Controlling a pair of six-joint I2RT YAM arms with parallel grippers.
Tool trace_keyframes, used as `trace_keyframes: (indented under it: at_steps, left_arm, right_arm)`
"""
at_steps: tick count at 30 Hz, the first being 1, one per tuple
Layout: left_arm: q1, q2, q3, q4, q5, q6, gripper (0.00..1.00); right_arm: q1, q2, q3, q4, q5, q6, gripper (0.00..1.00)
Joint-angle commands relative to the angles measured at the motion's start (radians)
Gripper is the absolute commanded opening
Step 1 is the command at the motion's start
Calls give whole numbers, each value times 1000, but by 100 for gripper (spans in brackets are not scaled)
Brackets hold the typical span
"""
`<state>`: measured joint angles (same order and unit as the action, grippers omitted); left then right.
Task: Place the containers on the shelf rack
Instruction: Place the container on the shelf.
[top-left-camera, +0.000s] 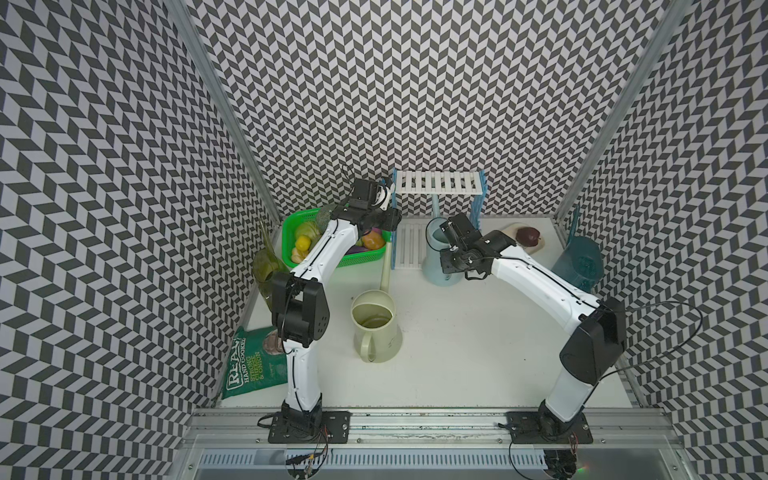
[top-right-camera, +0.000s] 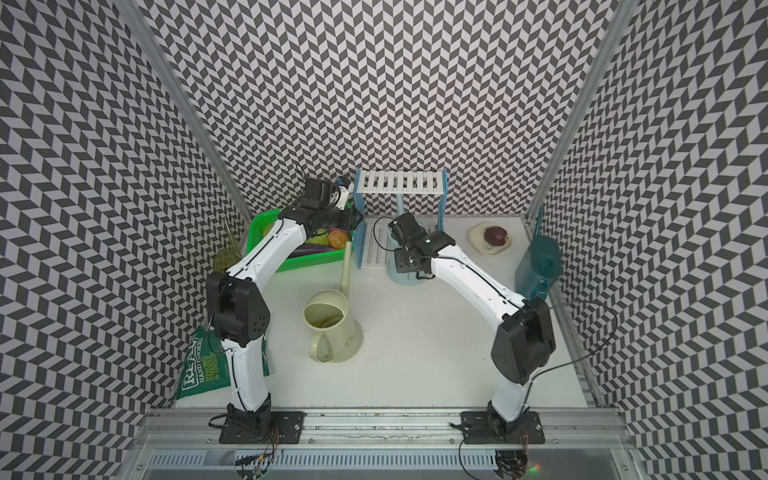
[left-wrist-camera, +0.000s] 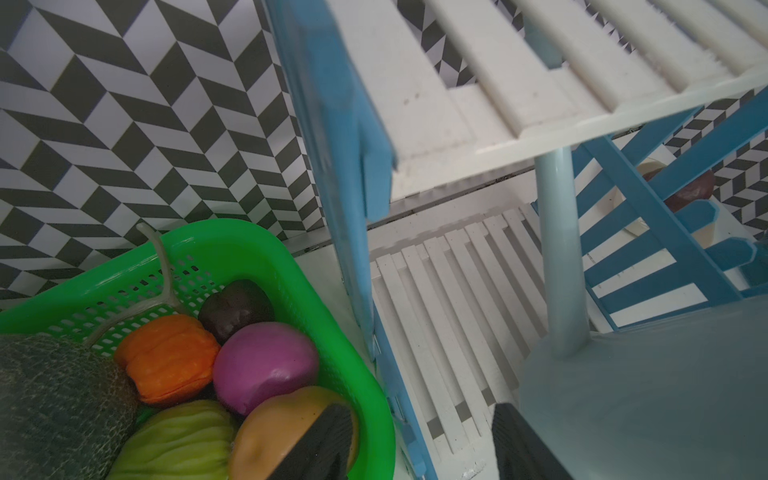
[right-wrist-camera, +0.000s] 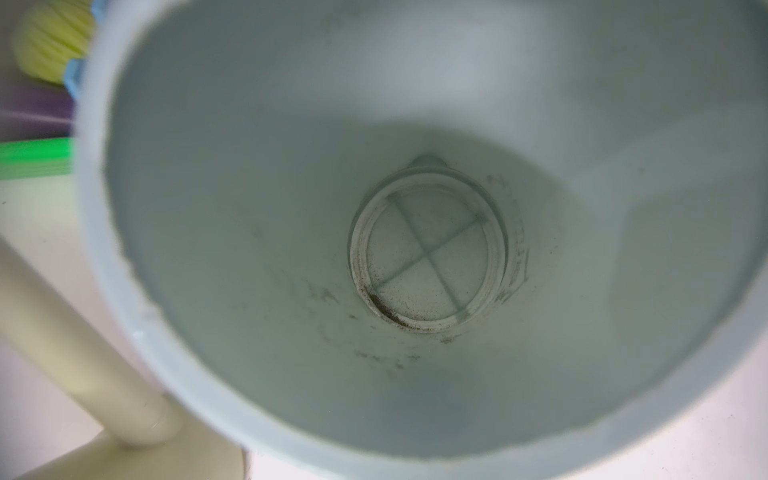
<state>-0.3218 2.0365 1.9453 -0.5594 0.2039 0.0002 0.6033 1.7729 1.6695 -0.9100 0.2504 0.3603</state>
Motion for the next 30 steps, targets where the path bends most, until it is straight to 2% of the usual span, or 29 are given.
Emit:
trace_keyframes:
  at_steps: [1,15,30]
  left_arm:
    - [-11,26,9,-12,-11,-10,56]
    - [-14,51,-32,-4,-30,-32,53]
    - [-21,79,-52,2,-83,-37,51]
  right_arm:
    - [-12,11,52,89,65,15,6]
    - [-52,47,31,182,104,33,6]
    - [-92,89,3,259,85,44,6]
